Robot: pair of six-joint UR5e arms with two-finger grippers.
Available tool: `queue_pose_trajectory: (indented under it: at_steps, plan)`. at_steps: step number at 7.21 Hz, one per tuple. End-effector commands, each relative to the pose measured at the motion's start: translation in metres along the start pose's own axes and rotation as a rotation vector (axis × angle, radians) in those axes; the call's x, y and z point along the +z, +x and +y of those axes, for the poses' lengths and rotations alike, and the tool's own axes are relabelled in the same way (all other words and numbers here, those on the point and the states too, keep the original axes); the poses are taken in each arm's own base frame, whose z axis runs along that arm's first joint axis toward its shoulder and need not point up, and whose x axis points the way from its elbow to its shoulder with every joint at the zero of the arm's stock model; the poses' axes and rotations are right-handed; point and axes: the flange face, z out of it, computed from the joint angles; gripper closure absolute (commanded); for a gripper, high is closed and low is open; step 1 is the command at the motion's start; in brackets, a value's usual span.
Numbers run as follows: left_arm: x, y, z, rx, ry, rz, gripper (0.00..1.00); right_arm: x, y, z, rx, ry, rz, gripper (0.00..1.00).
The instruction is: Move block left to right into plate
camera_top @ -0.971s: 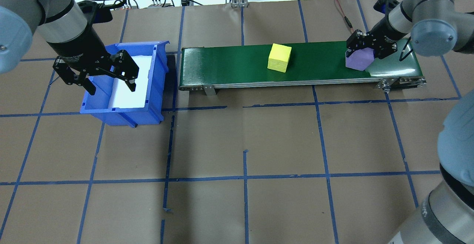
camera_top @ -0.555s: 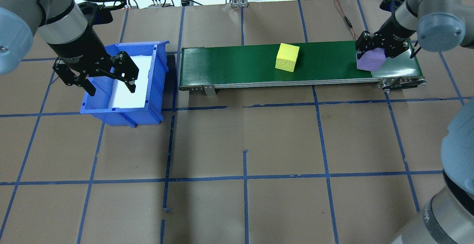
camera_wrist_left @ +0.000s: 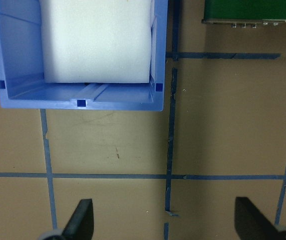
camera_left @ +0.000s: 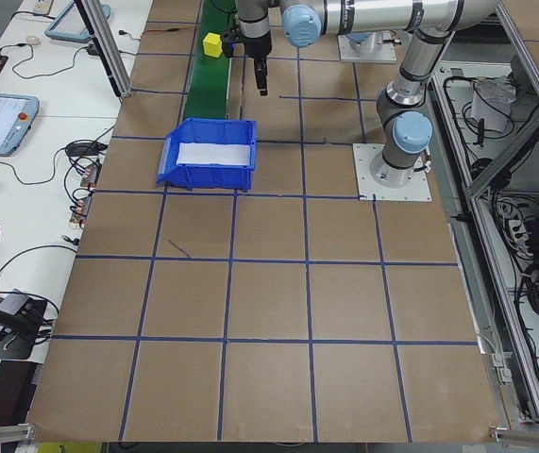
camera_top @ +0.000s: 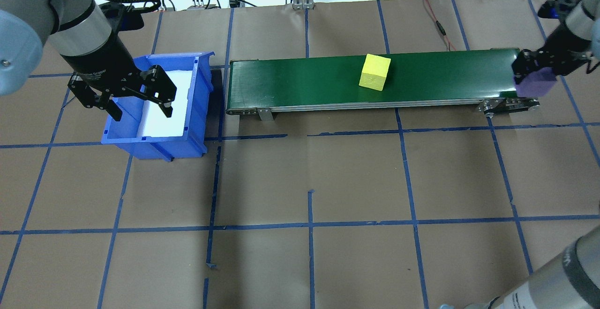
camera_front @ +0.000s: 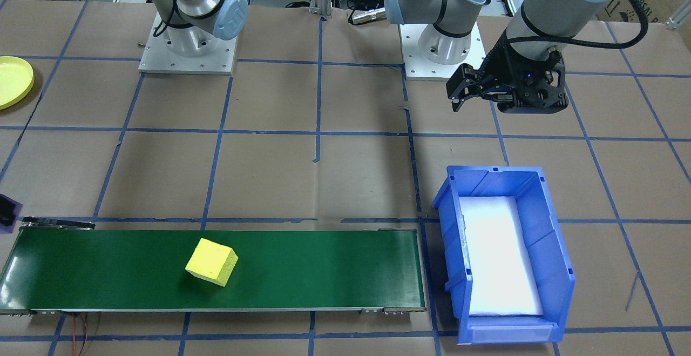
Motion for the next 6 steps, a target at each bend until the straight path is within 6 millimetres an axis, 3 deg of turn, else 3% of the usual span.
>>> queue_pose_trajectory:
  at_steps: [1,2,3,4,5,6]
  plan:
    - [0.000,0.003,0.000,0.006,0.000,0.000,0.00,0.018,0.117,0.072,-0.070,-0.020,-0.002,0.59]
    - [-0.001,-0.002,-0.001,-0.003,0.003,-0.004,0.00,0.037,0.170,0.101,-0.086,0.008,0.024,0.59]
    - [0.000,0.003,0.001,0.004,0.001,-0.002,0.00,0.061,0.211,0.126,-0.084,0.013,0.021,0.59]
    - [-0.001,0.006,0.004,0.012,0.001,-0.004,0.00,0.069,0.218,0.134,-0.083,0.012,0.017,0.59]
    - [-0.004,0.006,0.006,0.009,0.008,-0.011,0.00,0.069,0.221,0.138,-0.095,0.015,0.020,0.46]
    - [-0.008,0.007,0.012,0.004,0.016,-0.018,0.00,0.073,0.217,0.141,-0.094,0.009,0.006,0.01]
